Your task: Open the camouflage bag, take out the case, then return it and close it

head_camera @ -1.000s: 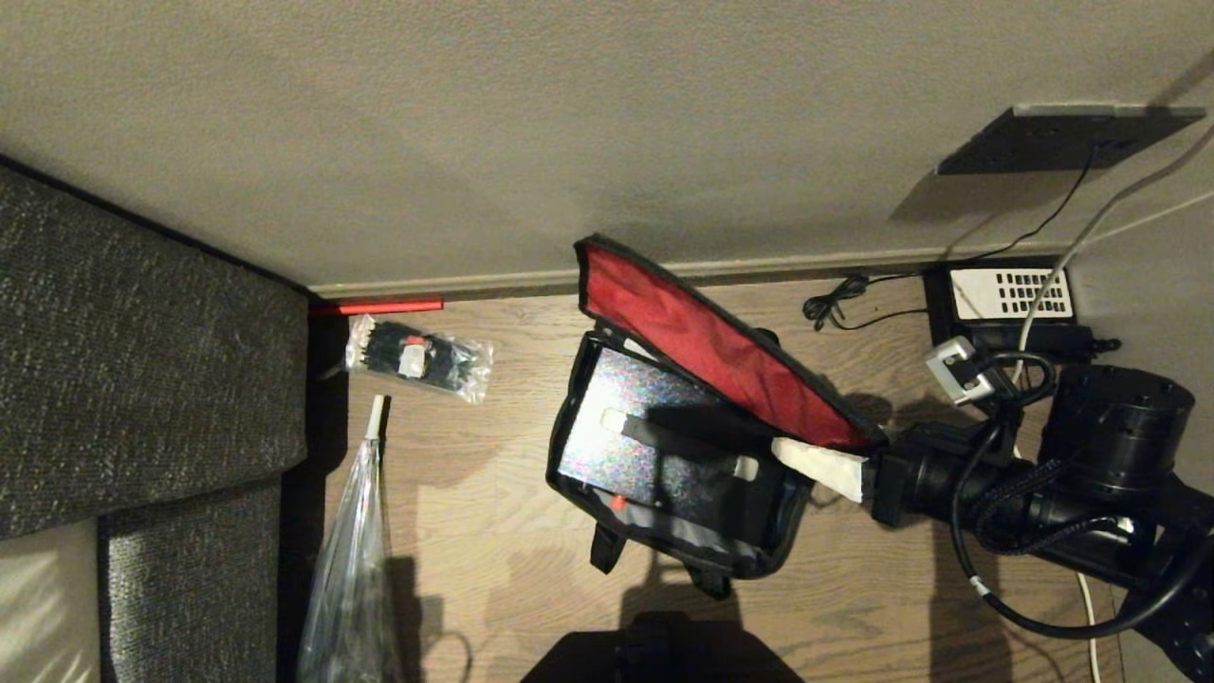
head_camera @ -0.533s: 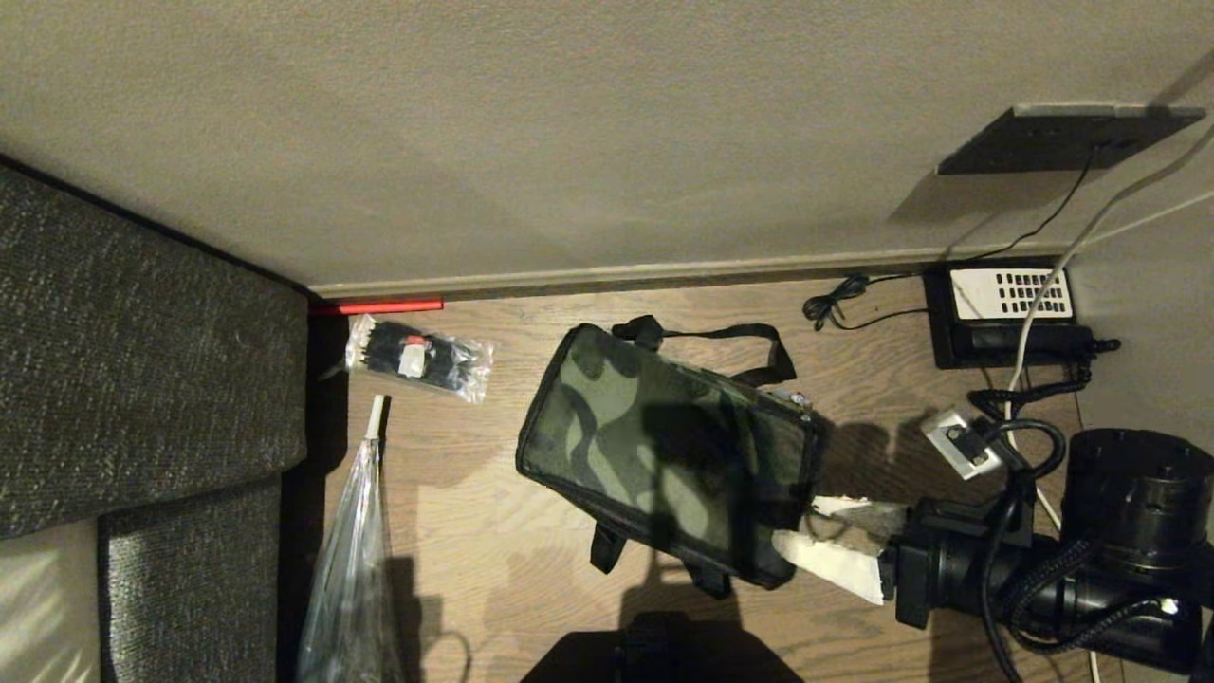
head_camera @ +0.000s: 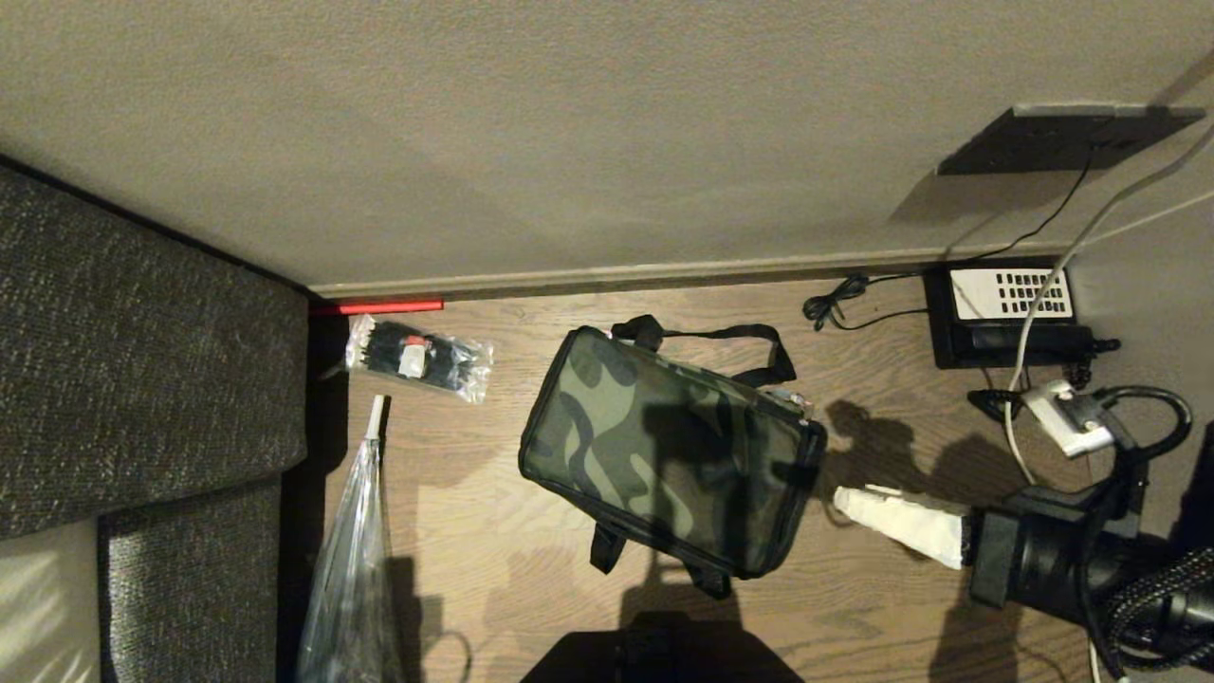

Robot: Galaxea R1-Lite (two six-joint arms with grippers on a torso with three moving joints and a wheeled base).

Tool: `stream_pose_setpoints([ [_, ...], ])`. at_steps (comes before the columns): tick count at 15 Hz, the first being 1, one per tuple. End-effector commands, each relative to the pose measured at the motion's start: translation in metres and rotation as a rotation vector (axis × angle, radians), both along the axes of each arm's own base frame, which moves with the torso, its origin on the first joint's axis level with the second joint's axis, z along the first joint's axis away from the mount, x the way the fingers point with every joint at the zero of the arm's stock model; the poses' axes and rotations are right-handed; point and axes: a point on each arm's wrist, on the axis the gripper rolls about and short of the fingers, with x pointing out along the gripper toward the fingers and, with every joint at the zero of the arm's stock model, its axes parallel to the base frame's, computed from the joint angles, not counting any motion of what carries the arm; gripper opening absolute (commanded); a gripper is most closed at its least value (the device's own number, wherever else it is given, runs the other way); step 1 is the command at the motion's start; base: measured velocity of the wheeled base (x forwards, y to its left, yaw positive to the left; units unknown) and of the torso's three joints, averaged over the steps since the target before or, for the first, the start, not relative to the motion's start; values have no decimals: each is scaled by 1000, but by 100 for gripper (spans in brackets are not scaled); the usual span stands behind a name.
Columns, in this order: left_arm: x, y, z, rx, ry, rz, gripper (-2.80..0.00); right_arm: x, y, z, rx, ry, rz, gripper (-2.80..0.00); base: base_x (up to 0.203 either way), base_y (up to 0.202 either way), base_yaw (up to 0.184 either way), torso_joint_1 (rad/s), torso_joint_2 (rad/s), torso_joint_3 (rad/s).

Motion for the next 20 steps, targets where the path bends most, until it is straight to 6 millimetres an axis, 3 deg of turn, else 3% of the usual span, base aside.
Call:
stream_pose_setpoints([
  [1,0,0,0,0,1,1,-280,-22,-18,23,-6,-50,-178,-280,0,0,0,0,0,0],
  [3,0,0,0,0,1,1,-280,-33,-30,14,-165,-59,-300,-280,0,0,0,0,0,0],
  [6,0,0,0,0,1,1,-280,-64,-49,9,-236,-120,-374,-280,0,0,0,0,0,0],
  [9,0,0,0,0,1,1,-280,-119,-73,1,-295,-178,-466,-280,0,0,0,0,0,0],
  [12,0,0,0,0,1,1,-280,-164,-85,-29,-384,-152,-556,-280,0,0,0,0,0,0],
  [15,0,0,0,0,1,-1,-280,-172,-85,-54,-514,-134,-600,-280,0,0,0,0,0,0],
  [20,0,0,0,0,1,0,-280,-192,-84,-63,-428,-325,-657,-280,0,0,0,0,0,0],
])
